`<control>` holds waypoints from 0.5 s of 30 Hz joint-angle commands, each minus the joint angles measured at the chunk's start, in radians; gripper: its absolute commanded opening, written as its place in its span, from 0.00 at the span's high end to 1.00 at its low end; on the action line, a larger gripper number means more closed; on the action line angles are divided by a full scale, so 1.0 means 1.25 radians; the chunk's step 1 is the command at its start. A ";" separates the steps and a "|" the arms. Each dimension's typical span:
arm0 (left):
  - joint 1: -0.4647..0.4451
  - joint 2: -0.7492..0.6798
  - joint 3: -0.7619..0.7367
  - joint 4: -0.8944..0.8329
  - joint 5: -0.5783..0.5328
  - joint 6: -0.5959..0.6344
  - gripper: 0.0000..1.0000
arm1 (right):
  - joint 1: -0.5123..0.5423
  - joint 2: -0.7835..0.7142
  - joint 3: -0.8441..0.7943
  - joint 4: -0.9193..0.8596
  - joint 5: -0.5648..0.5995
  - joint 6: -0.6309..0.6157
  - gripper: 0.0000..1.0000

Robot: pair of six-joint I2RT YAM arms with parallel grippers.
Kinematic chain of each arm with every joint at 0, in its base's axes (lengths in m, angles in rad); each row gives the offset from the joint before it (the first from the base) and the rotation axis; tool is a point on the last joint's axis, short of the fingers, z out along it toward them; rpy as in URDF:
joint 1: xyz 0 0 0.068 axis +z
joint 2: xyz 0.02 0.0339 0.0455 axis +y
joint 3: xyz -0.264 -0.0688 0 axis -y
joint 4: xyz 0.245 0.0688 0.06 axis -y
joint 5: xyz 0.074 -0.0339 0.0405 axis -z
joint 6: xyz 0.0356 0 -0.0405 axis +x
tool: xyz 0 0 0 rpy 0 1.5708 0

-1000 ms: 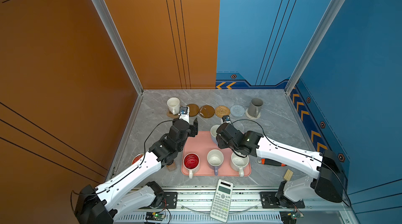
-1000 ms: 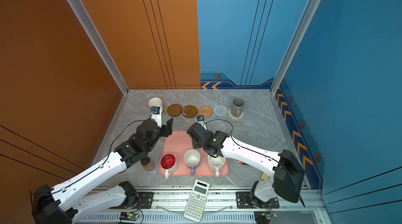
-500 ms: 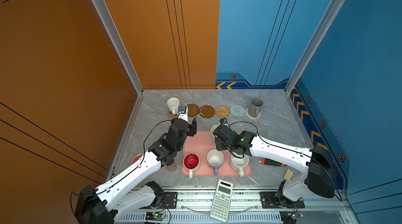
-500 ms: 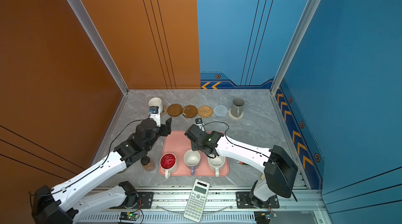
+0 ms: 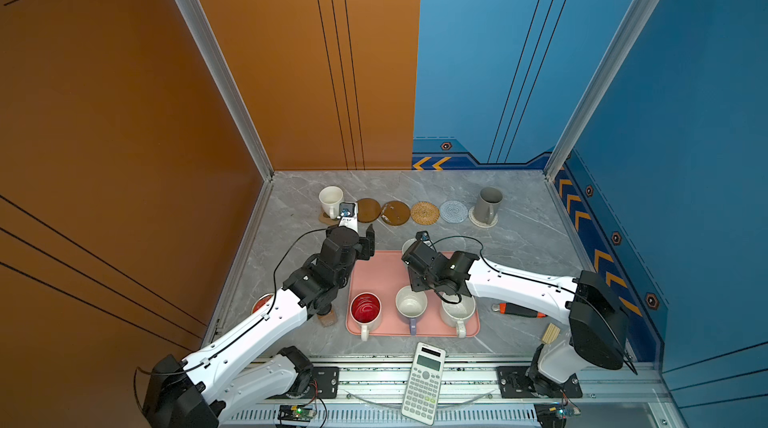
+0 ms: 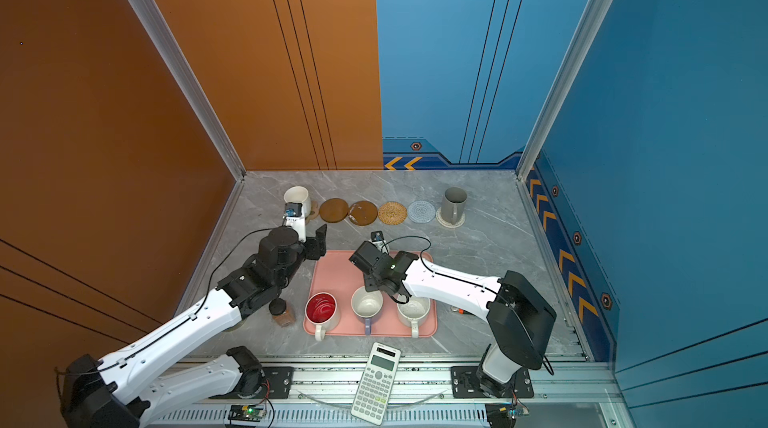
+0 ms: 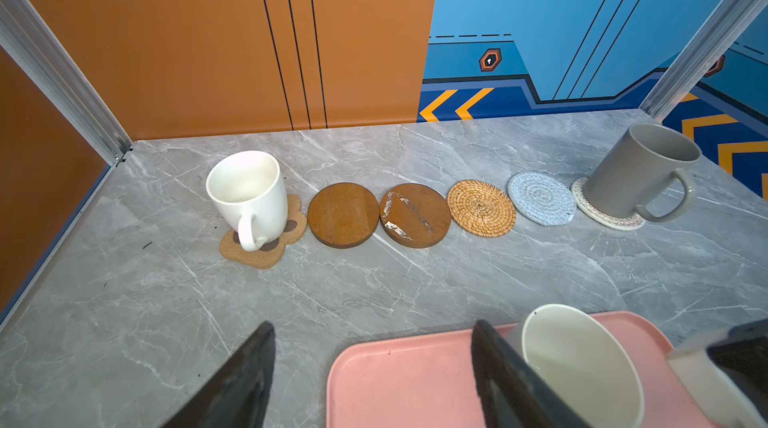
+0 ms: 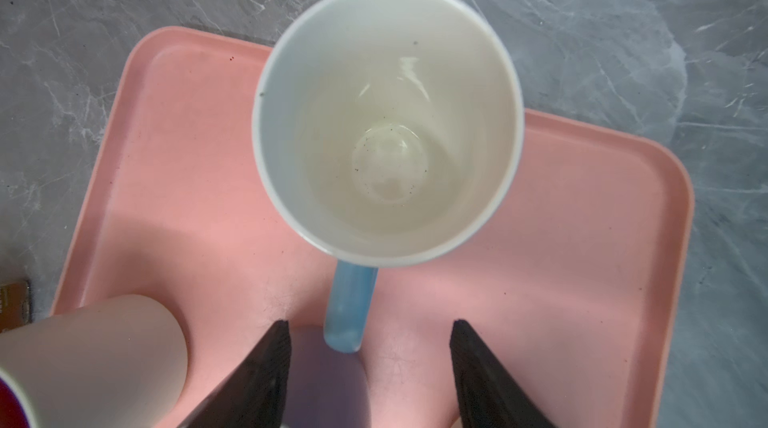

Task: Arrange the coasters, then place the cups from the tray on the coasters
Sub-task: 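Lower the right gripper into the blue-handled white mug and grip its rim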

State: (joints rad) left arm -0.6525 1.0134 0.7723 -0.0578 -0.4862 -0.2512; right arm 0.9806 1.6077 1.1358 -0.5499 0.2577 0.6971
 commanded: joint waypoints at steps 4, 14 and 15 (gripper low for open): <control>0.012 -0.012 -0.017 -0.014 0.007 -0.003 0.25 | -0.010 0.029 0.035 -0.019 -0.012 0.003 0.41; 0.019 -0.022 -0.024 -0.006 0.019 -0.007 0.25 | -0.021 0.056 0.049 -0.019 -0.009 -0.001 0.47; 0.020 -0.022 -0.026 -0.004 0.021 -0.007 0.25 | -0.021 0.057 0.050 -0.019 -0.007 -0.002 0.47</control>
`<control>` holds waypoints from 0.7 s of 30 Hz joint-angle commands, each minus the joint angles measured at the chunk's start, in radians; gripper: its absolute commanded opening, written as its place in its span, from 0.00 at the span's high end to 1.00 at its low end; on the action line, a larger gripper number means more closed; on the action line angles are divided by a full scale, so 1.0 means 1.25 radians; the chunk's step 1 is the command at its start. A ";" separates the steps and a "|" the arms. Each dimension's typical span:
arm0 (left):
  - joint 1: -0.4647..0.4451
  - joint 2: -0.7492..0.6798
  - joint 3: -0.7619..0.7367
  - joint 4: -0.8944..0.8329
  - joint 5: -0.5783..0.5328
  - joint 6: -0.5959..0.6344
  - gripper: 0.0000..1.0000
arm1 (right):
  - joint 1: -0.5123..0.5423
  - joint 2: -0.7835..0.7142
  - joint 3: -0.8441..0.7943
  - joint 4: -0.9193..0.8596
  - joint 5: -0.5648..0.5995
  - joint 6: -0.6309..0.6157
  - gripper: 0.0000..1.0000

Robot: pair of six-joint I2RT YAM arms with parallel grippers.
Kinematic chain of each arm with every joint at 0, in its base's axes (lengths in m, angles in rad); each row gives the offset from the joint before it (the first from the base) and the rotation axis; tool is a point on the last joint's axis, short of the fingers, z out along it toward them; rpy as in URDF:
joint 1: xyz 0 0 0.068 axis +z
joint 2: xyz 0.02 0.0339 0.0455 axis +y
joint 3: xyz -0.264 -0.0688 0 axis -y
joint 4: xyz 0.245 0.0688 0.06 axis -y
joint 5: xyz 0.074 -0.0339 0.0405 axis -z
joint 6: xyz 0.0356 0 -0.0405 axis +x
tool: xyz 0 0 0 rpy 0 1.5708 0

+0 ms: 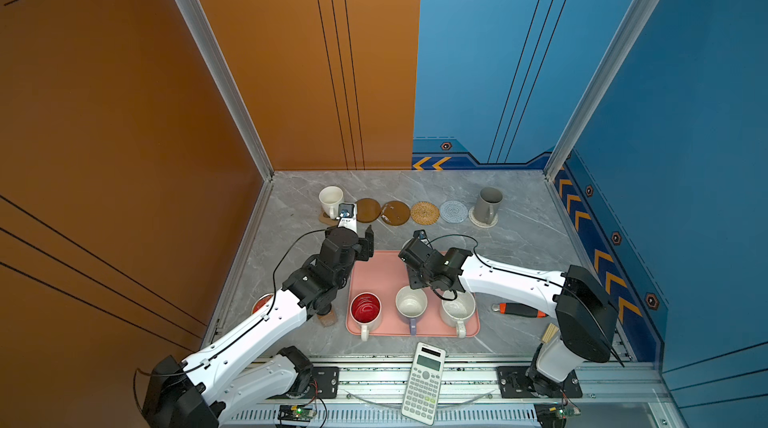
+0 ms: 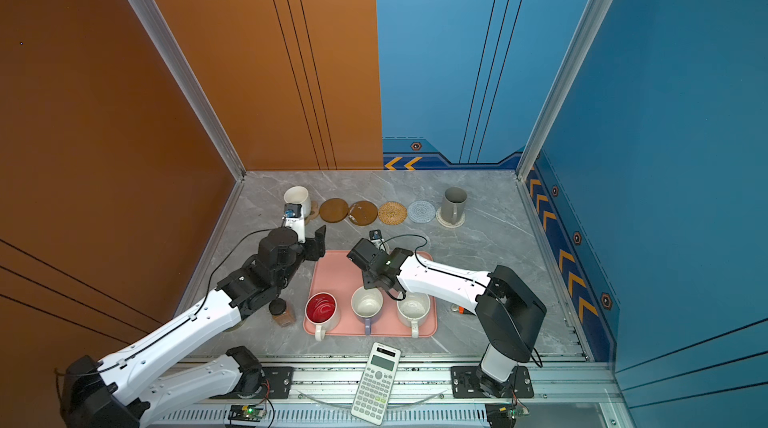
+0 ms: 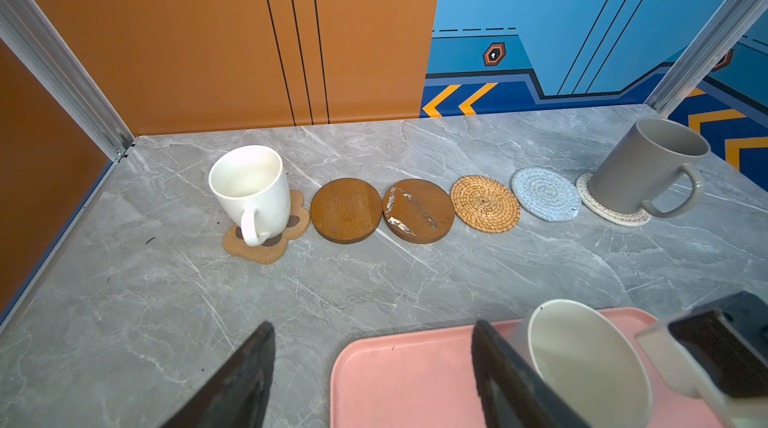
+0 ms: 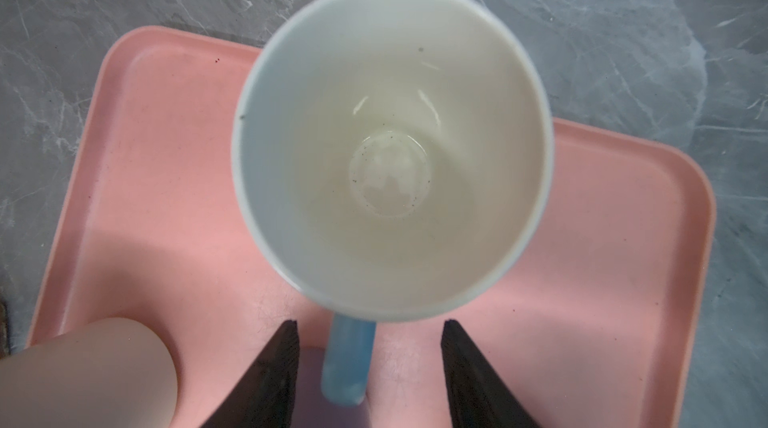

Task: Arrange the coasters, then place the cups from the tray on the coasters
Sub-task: 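Lower the right gripper into the blue-handled white mug and grip its rim, then lift the blue-handled white mug off the pink tray with the right gripper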

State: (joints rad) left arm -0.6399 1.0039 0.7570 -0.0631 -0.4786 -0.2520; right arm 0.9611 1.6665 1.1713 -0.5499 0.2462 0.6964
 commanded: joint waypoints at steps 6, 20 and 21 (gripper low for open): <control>0.016 -0.012 -0.014 0.000 0.026 -0.010 0.25 | -0.011 0.015 0.020 -0.014 -0.002 -0.001 0.48; 0.023 -0.009 -0.015 -0.001 0.034 -0.013 0.25 | -0.029 0.025 0.018 0.025 -0.032 -0.001 0.51; 0.024 -0.009 -0.015 -0.001 0.035 -0.013 0.25 | -0.030 0.026 0.019 0.027 -0.034 0.000 0.51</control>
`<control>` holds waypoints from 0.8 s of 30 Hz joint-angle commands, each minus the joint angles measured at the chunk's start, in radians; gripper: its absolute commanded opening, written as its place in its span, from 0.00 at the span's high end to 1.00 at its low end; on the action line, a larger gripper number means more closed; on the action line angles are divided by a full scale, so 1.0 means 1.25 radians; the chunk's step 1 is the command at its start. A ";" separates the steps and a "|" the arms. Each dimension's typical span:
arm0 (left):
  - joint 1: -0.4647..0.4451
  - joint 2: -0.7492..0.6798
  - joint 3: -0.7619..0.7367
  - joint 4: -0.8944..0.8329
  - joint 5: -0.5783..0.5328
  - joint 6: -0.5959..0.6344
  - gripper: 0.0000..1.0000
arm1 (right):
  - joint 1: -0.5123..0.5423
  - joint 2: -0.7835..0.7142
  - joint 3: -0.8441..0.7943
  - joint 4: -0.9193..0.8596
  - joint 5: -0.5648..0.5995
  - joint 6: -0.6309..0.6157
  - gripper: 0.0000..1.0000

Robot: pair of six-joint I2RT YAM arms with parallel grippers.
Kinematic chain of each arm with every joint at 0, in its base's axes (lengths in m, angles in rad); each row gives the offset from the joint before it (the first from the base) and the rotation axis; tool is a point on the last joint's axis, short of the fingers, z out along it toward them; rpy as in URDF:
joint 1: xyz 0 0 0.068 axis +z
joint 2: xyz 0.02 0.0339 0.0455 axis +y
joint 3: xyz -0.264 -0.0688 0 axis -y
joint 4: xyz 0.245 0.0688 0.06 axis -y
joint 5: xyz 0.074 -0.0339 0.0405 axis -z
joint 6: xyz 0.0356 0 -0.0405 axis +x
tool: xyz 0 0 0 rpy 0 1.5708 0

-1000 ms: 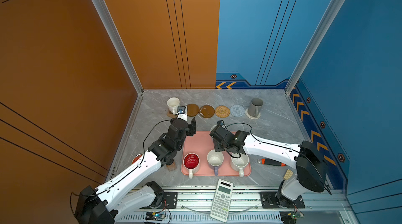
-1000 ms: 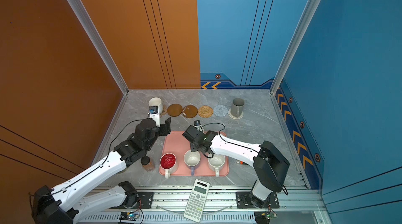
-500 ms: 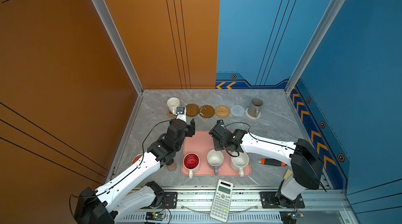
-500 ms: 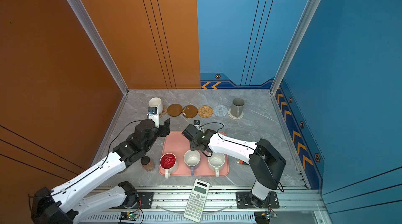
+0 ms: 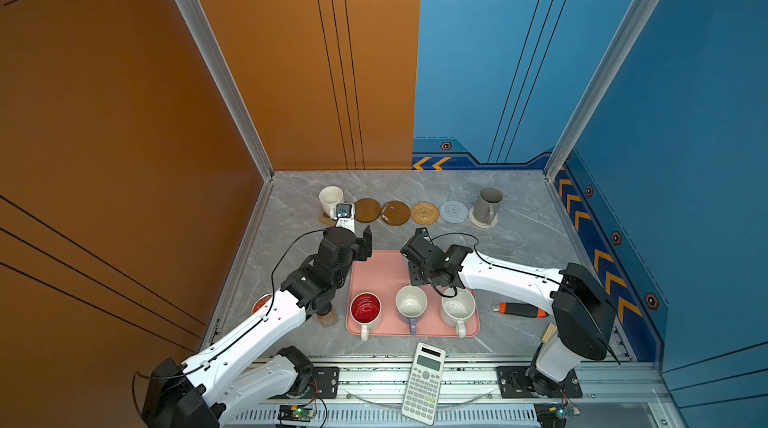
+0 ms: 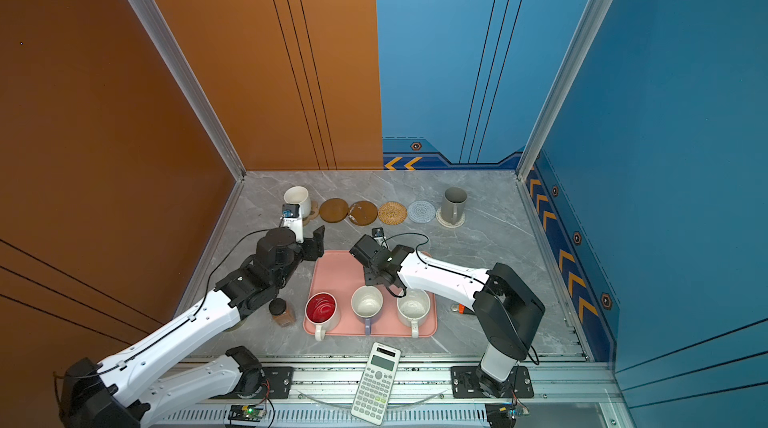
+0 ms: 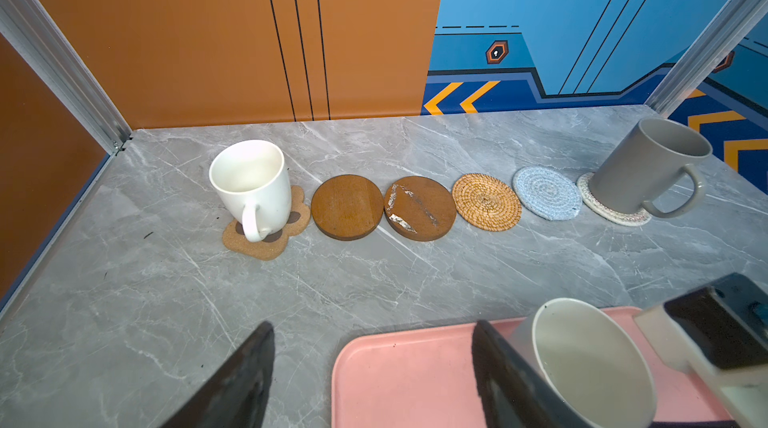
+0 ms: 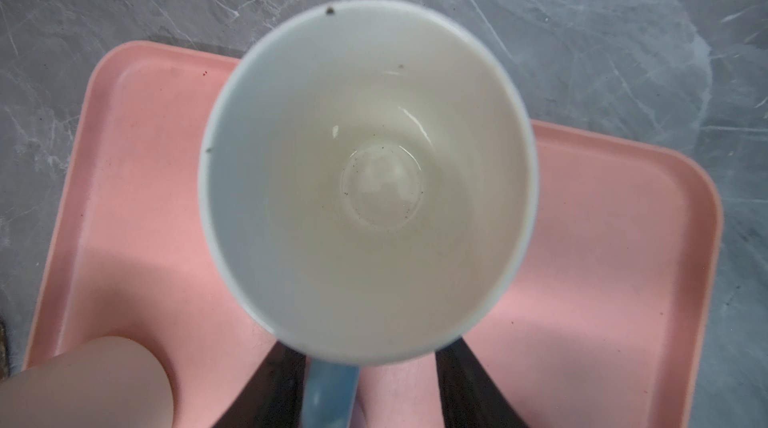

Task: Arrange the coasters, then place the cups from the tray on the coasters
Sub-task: 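Lift the blue-handled white mug off the pink tray with the right gripper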

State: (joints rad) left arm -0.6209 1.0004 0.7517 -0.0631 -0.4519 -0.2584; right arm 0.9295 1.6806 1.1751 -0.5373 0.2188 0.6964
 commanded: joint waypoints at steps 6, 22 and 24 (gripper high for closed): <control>0.010 -0.007 -0.010 -0.005 0.012 -0.008 0.25 | -0.010 0.021 0.015 0.026 -0.024 -0.001 0.52; 0.014 0.003 -0.007 -0.001 0.014 -0.010 0.25 | -0.016 0.034 0.018 0.031 -0.035 -0.007 0.64; 0.015 0.001 -0.007 0.000 0.012 -0.010 0.25 | -0.017 0.034 0.017 0.031 -0.035 -0.010 0.67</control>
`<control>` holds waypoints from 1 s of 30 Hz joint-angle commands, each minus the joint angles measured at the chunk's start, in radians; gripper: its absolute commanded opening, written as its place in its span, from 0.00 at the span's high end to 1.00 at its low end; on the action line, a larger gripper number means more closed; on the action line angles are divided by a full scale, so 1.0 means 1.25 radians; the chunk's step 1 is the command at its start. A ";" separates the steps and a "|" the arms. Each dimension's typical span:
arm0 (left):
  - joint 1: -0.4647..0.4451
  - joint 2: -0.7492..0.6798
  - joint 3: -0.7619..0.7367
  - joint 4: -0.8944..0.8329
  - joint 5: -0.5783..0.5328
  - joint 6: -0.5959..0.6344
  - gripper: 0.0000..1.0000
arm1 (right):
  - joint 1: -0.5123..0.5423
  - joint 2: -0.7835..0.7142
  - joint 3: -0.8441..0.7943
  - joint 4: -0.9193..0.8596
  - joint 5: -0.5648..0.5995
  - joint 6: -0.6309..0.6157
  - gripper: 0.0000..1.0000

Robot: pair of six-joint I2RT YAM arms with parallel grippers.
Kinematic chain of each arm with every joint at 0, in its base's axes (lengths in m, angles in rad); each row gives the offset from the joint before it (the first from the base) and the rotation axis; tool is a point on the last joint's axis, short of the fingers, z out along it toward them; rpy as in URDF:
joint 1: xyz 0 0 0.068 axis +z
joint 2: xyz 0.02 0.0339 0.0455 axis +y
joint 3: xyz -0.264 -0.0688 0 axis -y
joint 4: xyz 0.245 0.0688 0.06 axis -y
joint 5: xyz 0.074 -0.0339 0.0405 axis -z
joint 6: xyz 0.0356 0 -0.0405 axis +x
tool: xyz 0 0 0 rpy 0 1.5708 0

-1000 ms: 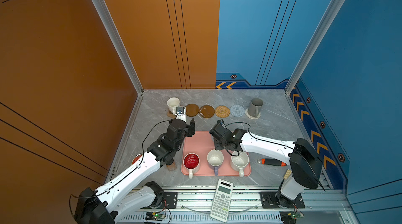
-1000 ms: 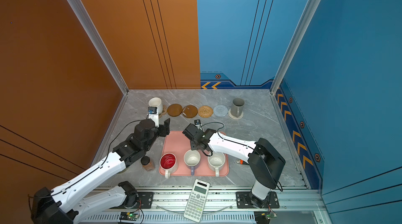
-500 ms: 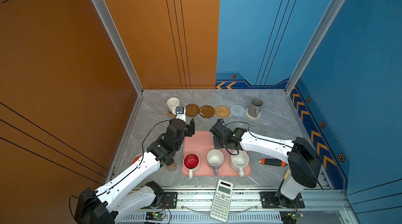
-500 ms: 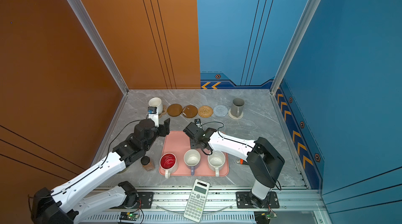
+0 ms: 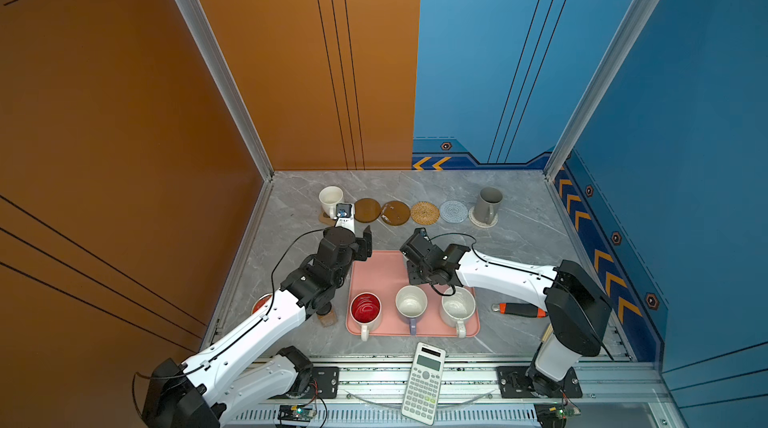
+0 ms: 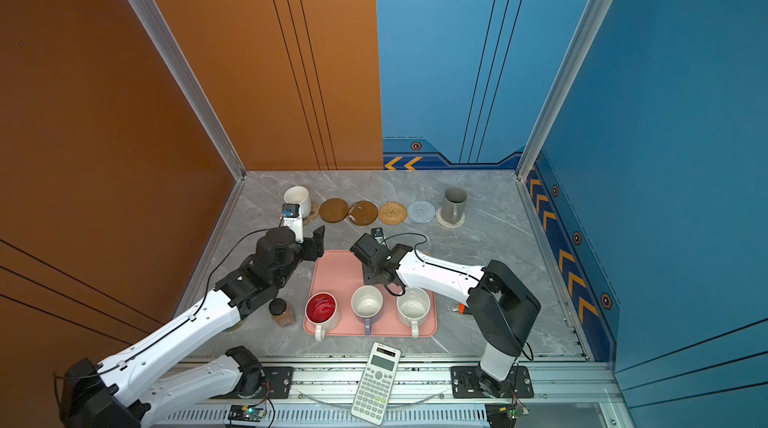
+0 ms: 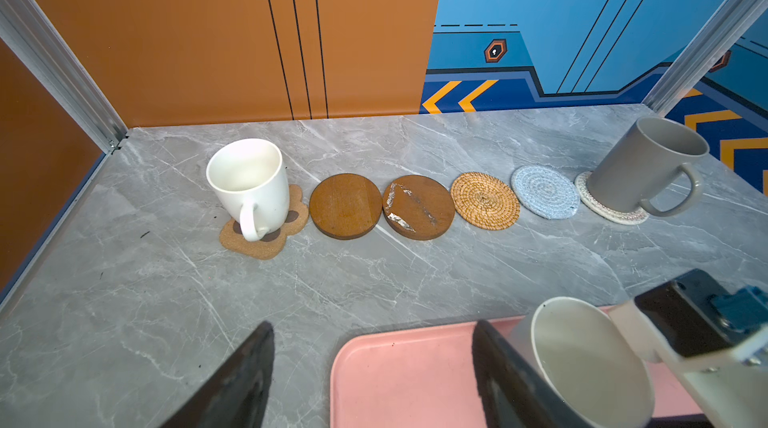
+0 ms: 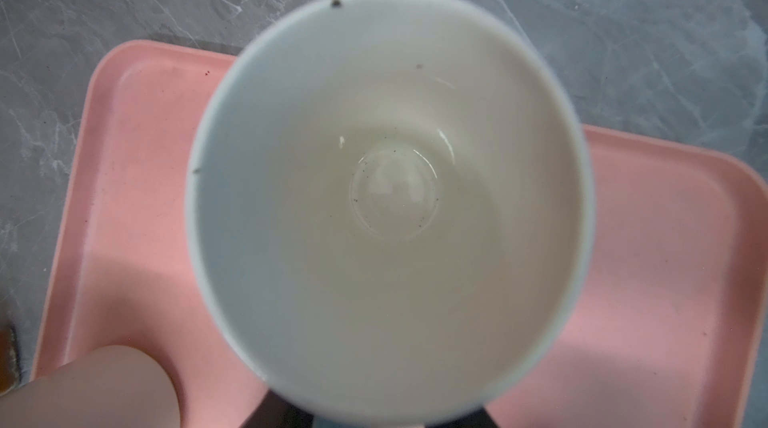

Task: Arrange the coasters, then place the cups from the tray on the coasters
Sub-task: 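Lift the blue-handled white mug off the pink tray with the right gripper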

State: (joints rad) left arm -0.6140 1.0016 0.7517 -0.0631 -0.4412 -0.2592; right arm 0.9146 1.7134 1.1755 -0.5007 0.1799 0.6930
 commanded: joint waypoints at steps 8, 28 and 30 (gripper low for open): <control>0.012 -0.001 -0.008 -0.002 0.001 -0.012 0.25 | -0.005 0.008 0.016 0.002 -0.002 -0.009 0.76; 0.014 -0.006 -0.012 -0.004 0.001 -0.016 0.25 | -0.002 -0.005 0.015 -0.002 0.018 -0.016 1.00; 0.014 -0.005 -0.012 -0.004 0.001 -0.016 0.25 | -0.002 -0.010 0.017 -0.002 0.024 -0.019 1.00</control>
State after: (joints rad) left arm -0.6075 1.0016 0.7517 -0.0631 -0.4412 -0.2626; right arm 0.9142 1.7138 1.1755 -0.4980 0.1864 0.6804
